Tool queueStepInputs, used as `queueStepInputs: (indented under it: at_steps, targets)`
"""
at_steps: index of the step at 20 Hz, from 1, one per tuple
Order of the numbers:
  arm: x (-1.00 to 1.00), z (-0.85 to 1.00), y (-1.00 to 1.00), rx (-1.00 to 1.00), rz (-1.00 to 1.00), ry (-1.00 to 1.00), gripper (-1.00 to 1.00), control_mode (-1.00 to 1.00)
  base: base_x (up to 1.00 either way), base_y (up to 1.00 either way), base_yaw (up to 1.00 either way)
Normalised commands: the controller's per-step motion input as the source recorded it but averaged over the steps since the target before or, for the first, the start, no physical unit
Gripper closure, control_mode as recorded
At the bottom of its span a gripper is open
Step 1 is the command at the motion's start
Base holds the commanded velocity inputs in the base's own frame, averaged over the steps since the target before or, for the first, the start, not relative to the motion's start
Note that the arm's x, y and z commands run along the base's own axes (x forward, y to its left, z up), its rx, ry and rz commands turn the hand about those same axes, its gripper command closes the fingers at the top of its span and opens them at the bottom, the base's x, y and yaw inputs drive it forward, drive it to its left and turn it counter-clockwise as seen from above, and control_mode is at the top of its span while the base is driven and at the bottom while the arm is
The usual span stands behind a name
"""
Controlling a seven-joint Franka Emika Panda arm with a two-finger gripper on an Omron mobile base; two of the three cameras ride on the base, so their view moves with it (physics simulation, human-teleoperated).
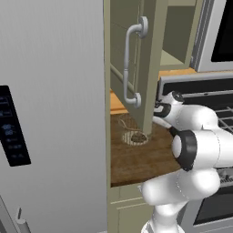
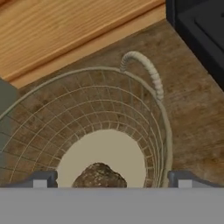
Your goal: Open the cabinet, pick up the bread from the cabinet and place it in the basket. Then move the basket to the dining counter.
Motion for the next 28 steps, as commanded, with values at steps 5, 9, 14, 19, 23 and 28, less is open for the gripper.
queueStepInputs:
  at_steps: [5,9,14,19,23,28]
  targets:
    - [-0.36,0.05,-0.03,0.1,-0.02,0.0,-1.0,-1.0,0.0,0.0,0.0]
    - [-0.7,0.1,0.0,0.08,0.0,-0.01,-1.0,-1.0,0.0,0.0,0.0]
    - [-0.01,-0.32,0.06,0.01,-0.01,0.06,-1.0,-1.0,0.0,0.0,0.0]
    - [0.25,-0.52,0.06,0.0,0.0,0.09,-1.0,-1.0,0.0,0.0,0.0]
    - [0.0,-0.45,0.0,0.01,0.0,0.06,-1.0,-1.0,0.0,0.0,0.0]
    - [0.0,-0.48,0.15,0.0,0.0,0.09,1.0,-1.0,0.0,0.0,0.0]
